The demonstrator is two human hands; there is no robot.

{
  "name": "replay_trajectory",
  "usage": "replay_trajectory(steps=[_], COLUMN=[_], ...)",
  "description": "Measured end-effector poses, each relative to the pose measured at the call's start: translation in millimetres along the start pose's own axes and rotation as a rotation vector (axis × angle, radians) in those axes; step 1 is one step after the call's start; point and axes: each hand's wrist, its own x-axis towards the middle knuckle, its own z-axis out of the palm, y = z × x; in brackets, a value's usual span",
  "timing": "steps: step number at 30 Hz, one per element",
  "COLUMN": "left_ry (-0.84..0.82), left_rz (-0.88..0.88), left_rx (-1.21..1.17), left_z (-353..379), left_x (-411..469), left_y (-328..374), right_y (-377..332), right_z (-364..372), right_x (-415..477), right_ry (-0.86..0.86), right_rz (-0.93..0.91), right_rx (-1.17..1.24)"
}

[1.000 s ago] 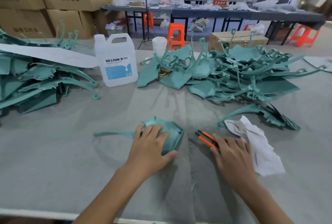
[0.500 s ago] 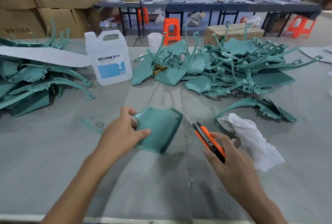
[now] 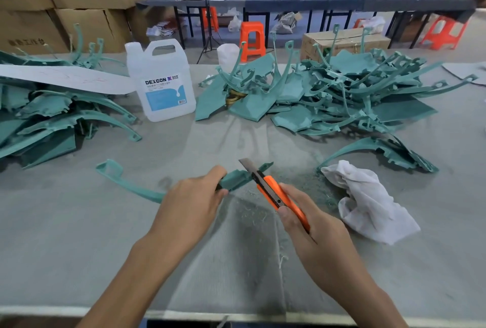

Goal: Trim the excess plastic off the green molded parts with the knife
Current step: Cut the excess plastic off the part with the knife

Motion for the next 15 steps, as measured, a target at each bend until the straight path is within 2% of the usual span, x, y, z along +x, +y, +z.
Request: replay_trajectory(steps=[12,15], left_ry=[-0.017,-0.045], left_rz=[0.018,0.038], left_rx=[0.071,0.084], left_z=[2,2], left_x=[-5,-7], left_y=[8,8], right_y=[8,16], right_z=[-11,-11], right_x=[-5,1], right_ry=[0.003,-0.008], right_rz=[-0.008,0.02], right_rx=[0.046,-0.043])
